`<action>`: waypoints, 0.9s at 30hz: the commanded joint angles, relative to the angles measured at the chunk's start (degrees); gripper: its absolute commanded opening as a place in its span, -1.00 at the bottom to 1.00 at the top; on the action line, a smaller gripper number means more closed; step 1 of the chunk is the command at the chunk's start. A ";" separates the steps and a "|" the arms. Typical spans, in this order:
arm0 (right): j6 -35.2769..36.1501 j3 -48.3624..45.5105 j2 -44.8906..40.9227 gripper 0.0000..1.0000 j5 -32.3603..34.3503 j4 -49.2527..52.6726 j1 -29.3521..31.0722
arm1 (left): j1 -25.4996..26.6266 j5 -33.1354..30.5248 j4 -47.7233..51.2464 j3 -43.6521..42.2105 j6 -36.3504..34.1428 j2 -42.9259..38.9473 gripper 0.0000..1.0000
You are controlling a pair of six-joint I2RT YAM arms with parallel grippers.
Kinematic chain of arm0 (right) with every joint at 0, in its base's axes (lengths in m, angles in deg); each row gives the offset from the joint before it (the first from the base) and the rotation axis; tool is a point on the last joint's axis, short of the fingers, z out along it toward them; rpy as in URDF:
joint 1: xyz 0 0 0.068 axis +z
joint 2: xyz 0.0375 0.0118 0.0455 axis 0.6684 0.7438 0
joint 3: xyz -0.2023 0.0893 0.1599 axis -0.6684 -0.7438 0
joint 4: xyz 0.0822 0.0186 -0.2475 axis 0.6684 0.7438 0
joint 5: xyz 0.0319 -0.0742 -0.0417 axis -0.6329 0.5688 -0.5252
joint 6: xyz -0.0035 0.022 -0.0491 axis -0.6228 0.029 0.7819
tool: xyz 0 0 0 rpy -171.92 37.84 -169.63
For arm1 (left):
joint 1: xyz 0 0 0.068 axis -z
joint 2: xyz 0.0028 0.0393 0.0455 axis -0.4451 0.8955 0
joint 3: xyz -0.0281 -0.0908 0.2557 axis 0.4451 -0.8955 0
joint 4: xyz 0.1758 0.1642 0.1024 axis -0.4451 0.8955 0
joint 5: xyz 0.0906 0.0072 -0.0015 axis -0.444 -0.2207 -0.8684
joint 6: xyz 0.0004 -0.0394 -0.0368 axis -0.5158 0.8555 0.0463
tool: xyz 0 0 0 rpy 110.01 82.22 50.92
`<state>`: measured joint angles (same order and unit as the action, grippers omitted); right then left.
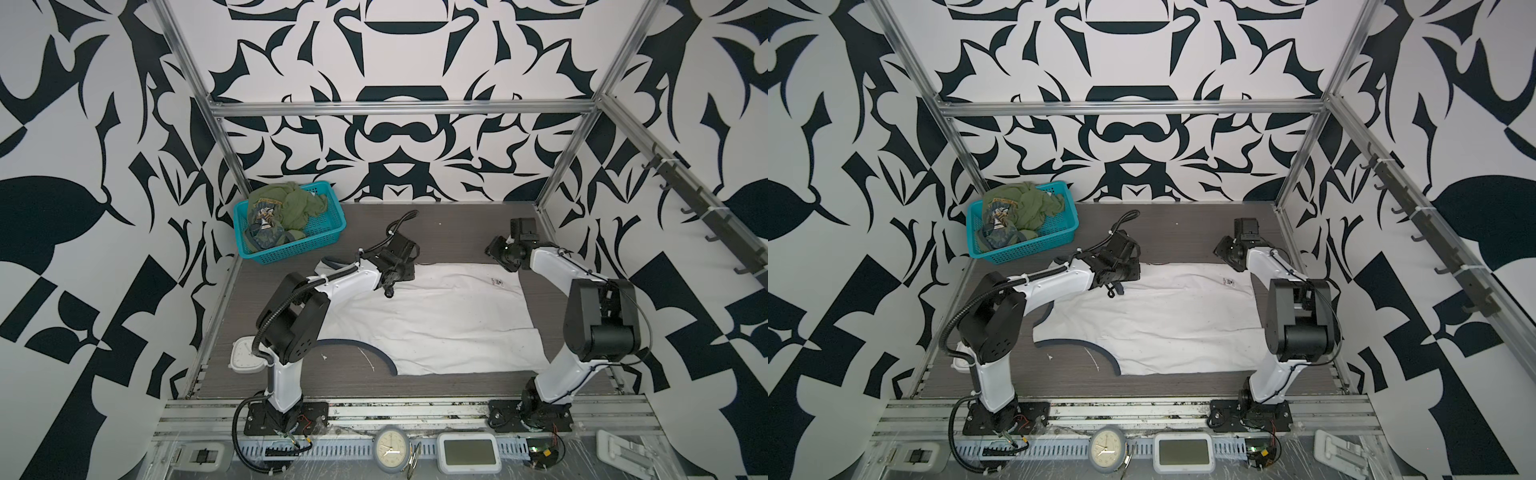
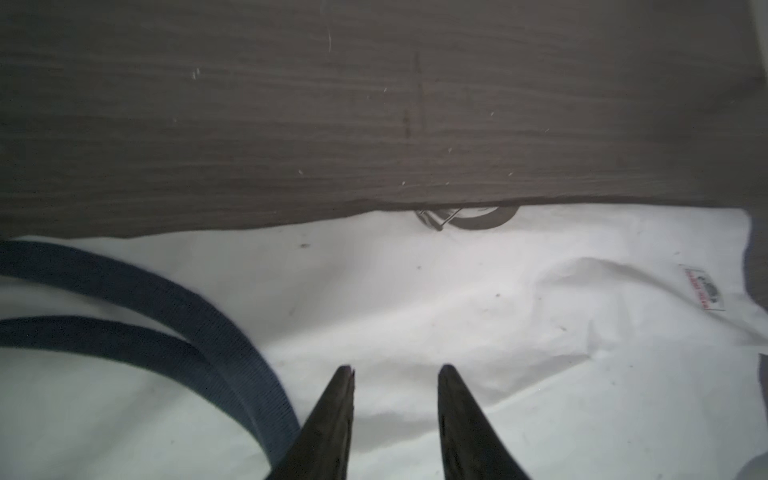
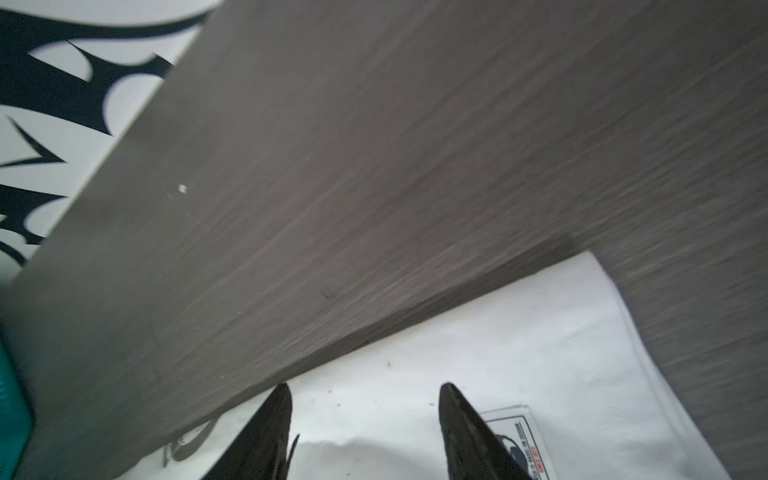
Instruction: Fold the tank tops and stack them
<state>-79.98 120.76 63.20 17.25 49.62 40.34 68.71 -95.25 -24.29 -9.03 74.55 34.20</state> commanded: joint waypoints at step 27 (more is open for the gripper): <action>6.10 12.19 11.70 0.04 1.83 11.87 -9.29 | -0.45 1.95 0.73 -11.38 2.17 -0.99 -0.26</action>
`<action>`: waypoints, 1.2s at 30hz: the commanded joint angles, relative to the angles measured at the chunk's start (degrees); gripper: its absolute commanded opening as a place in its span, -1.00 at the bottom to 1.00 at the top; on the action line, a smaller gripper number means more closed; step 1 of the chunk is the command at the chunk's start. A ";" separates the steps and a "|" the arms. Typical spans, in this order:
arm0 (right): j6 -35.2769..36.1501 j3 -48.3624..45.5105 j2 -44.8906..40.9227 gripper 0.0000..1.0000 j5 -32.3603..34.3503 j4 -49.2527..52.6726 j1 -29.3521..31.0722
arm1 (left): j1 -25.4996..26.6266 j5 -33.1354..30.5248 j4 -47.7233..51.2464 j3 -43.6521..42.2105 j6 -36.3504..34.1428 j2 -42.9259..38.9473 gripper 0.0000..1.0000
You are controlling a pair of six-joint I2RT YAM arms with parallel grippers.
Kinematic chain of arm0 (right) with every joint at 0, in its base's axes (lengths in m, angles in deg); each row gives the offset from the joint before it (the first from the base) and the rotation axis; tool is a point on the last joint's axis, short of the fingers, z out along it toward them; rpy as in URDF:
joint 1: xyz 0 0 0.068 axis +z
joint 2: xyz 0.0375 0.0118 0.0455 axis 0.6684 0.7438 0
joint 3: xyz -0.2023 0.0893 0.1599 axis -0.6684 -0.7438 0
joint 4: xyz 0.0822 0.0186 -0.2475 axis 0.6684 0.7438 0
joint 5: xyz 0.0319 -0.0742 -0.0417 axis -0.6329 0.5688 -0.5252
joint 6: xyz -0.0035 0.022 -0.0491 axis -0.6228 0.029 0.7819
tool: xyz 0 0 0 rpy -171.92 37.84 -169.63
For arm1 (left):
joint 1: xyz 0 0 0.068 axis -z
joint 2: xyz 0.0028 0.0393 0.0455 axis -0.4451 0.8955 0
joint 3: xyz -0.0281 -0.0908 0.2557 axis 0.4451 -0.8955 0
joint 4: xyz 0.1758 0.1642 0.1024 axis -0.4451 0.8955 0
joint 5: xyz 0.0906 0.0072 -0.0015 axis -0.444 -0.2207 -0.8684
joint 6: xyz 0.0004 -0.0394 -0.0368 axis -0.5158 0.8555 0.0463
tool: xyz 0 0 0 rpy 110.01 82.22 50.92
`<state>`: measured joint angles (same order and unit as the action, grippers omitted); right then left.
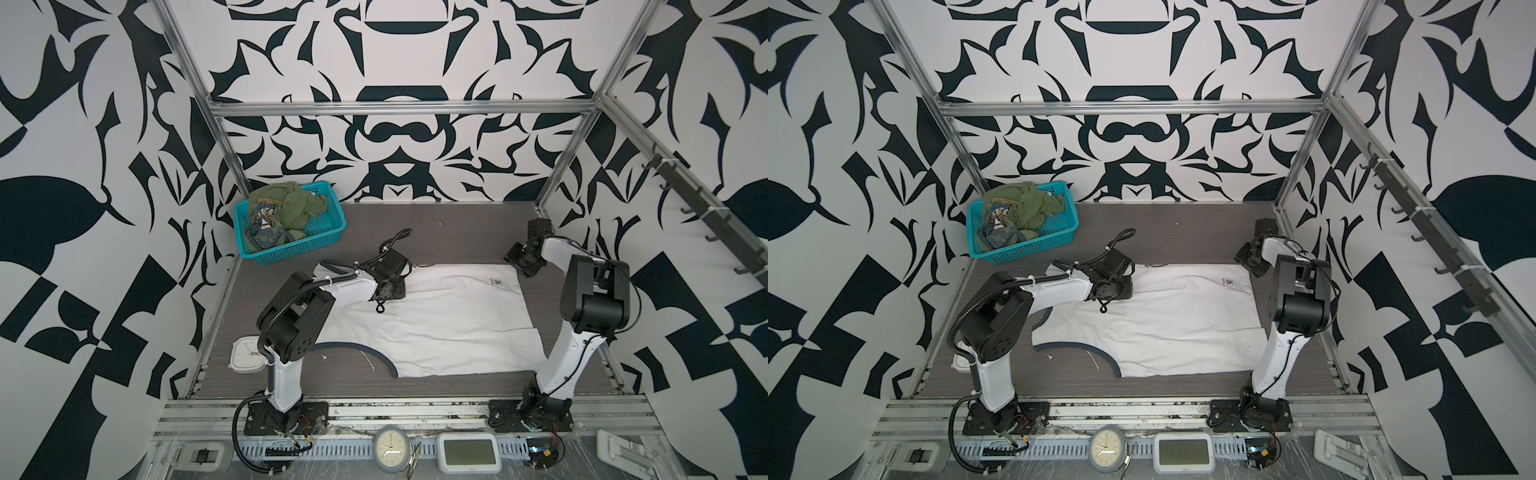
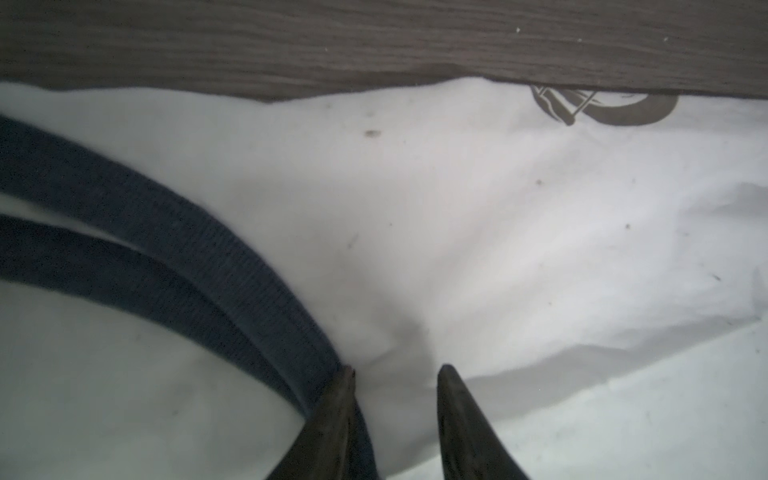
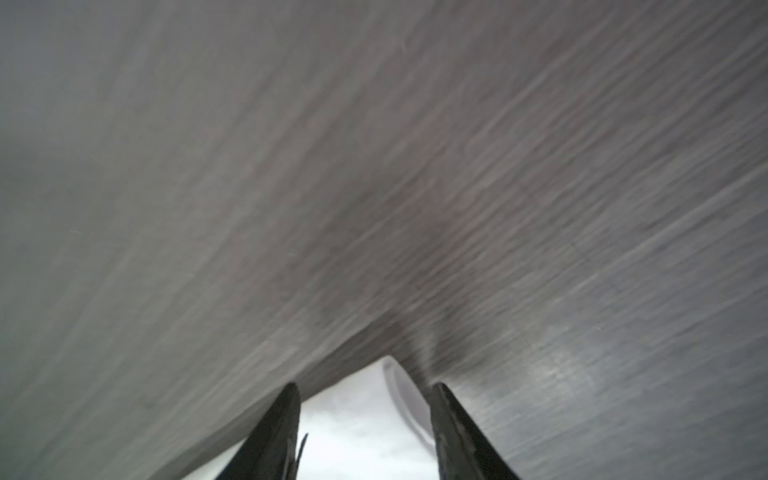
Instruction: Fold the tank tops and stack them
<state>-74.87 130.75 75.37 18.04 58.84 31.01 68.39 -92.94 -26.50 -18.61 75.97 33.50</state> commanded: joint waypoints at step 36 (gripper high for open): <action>3.28 7.81 0.07 -0.37 5.21 9.84 0.70 | -0.12 0.03 2.06 -3.47 1.38 1.14 -0.26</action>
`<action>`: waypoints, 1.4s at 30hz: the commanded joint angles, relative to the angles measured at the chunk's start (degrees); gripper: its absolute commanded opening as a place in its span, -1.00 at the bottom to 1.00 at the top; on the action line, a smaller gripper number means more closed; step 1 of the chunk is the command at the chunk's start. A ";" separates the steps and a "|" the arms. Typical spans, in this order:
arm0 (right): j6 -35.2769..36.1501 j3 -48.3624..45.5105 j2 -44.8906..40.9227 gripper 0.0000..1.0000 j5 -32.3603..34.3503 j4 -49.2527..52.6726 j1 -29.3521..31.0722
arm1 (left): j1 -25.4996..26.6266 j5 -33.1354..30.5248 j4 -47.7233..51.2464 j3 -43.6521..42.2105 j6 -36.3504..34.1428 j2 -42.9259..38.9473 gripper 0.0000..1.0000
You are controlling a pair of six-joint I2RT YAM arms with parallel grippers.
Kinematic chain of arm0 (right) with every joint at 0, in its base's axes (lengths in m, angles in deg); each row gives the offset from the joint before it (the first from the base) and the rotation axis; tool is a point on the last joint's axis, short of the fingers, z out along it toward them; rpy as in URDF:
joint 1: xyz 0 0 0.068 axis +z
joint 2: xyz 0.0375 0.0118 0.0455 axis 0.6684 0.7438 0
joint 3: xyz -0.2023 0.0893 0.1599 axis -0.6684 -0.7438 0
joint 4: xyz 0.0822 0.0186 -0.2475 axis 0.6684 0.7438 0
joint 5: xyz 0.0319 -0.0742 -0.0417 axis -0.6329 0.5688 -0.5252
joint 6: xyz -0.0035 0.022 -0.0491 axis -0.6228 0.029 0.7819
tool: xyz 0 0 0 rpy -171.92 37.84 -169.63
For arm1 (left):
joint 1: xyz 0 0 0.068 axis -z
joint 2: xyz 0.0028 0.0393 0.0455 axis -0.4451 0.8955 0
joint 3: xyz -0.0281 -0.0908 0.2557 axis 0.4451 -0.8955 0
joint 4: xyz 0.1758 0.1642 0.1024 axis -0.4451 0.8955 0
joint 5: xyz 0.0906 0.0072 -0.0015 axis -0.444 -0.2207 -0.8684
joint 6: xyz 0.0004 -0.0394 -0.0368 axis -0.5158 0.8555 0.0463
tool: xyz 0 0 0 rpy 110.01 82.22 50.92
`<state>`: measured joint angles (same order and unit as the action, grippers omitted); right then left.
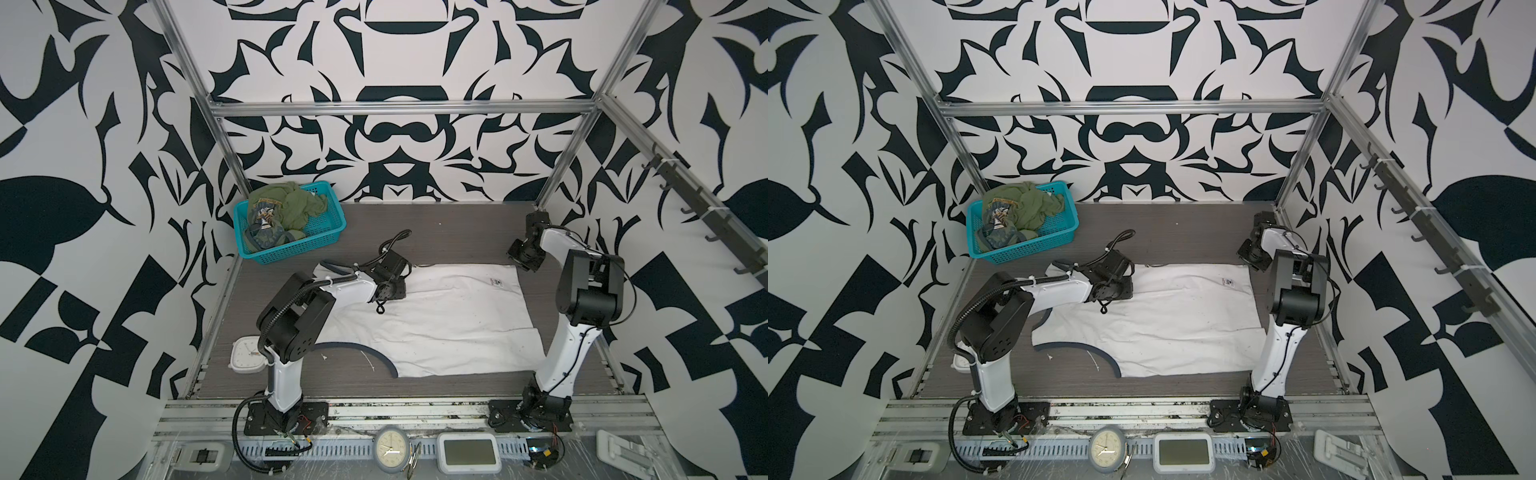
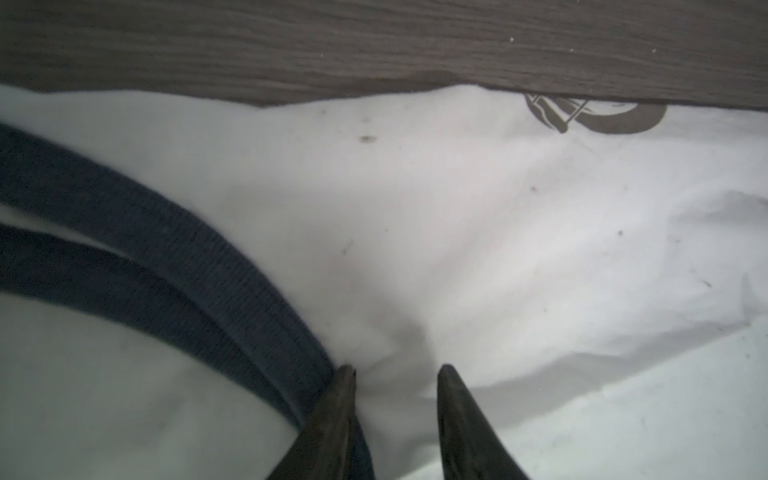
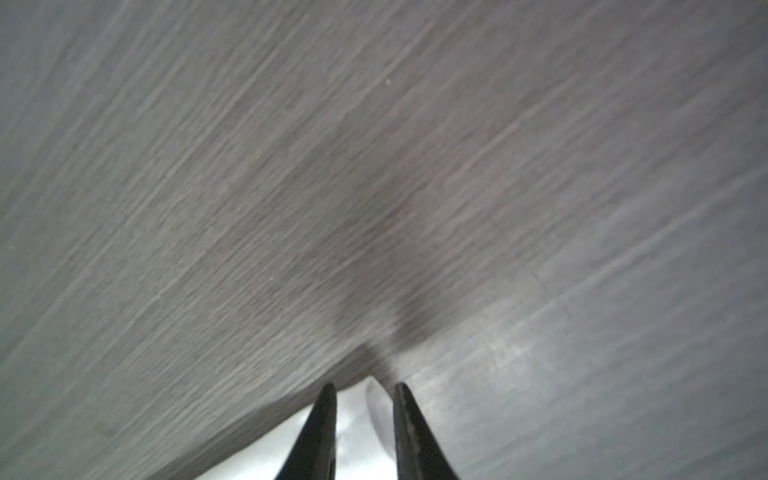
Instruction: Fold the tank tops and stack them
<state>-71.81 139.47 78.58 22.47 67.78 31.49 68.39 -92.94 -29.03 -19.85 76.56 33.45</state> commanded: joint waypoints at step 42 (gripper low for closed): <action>0.26 8.58 4.44 -1.00 1.12 3.10 -0.07 | -0.12 0.51 4.51 -3.45 0.62 1.49 -0.26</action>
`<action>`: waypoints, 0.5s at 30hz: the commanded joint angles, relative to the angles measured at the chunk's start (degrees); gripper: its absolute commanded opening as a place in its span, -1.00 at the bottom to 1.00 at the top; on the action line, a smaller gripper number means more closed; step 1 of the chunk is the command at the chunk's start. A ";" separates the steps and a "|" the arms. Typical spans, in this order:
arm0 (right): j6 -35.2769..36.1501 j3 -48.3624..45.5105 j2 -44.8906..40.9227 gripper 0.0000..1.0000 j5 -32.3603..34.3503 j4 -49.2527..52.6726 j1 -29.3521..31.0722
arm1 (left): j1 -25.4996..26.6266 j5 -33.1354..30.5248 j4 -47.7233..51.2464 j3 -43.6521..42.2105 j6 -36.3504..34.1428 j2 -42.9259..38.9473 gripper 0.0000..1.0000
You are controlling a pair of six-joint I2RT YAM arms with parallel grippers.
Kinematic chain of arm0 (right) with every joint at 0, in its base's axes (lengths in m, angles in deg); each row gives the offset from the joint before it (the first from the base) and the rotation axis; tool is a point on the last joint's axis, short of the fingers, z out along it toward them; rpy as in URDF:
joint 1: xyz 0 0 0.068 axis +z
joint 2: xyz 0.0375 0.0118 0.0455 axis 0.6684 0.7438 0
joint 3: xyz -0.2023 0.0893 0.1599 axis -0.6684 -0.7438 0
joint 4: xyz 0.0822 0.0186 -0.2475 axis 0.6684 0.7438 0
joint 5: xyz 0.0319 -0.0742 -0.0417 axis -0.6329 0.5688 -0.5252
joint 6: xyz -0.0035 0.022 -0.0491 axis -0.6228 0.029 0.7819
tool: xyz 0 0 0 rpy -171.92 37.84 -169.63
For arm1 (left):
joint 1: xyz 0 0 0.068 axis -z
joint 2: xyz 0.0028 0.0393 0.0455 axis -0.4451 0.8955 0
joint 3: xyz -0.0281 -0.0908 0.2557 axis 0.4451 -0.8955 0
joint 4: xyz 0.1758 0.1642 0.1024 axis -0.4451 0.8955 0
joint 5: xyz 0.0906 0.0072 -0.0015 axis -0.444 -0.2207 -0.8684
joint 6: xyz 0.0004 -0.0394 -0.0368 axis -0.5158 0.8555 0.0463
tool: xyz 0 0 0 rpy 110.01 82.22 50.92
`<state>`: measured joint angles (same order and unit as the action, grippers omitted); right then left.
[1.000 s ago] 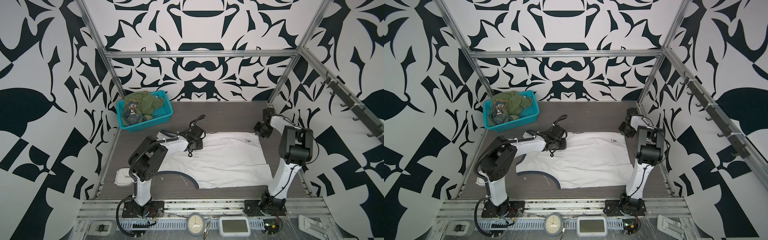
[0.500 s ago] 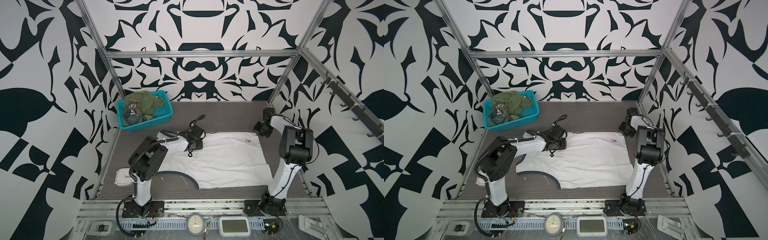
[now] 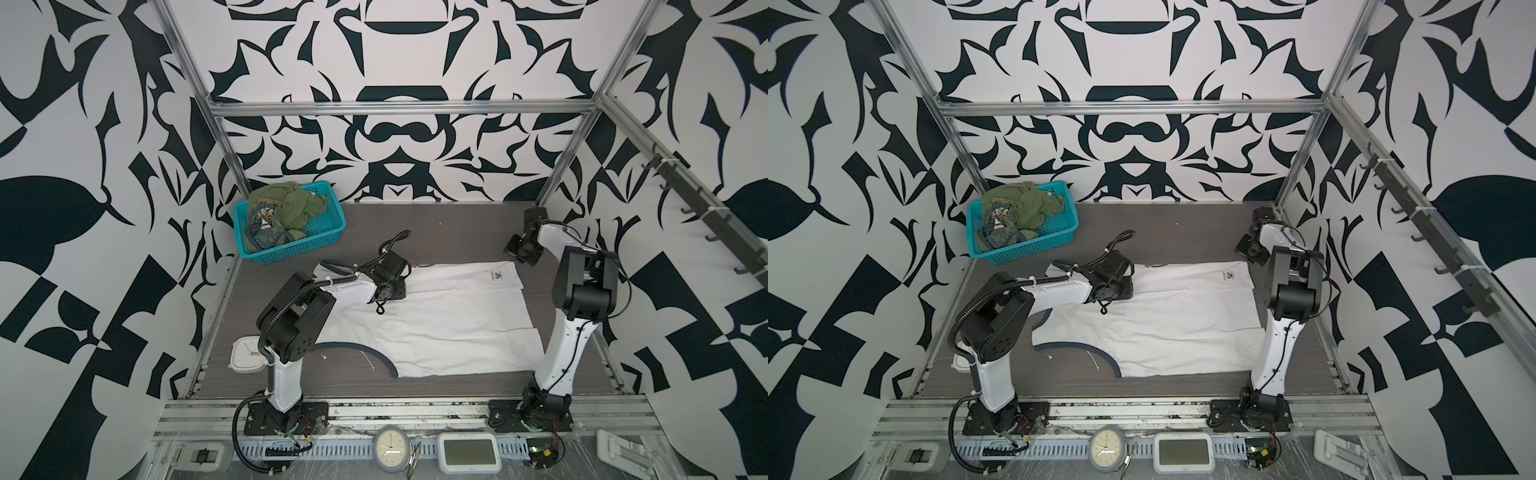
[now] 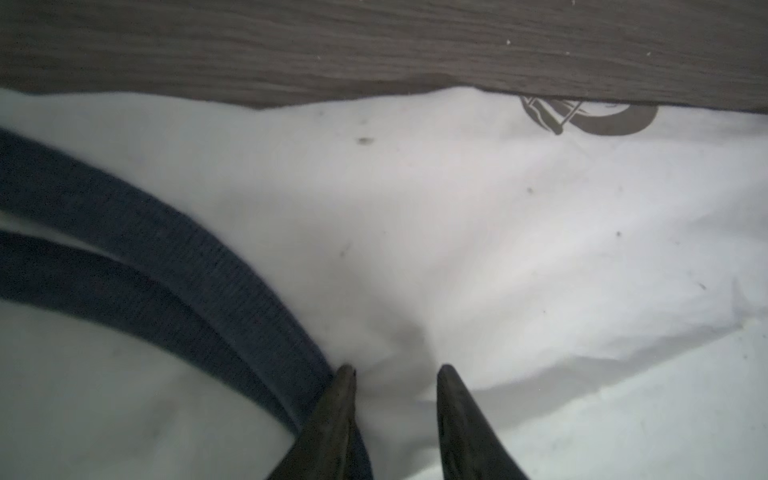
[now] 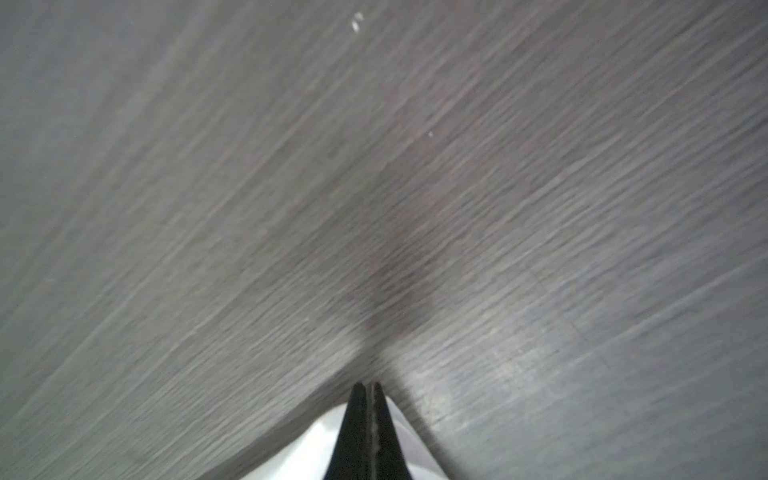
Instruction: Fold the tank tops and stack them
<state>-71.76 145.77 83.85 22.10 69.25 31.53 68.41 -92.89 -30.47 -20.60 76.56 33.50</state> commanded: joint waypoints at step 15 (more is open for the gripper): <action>-1.89 -8.52 -15.95 0.06 3.89 1.30 7.03 | 0.38 2.45 6.65 1.84 0.69 1.47 -0.14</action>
<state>-72.24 140.13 71.76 27.35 70.97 34.83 68.49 -91.45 -28.53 -19.48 76.54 33.48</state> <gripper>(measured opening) 0.527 0.428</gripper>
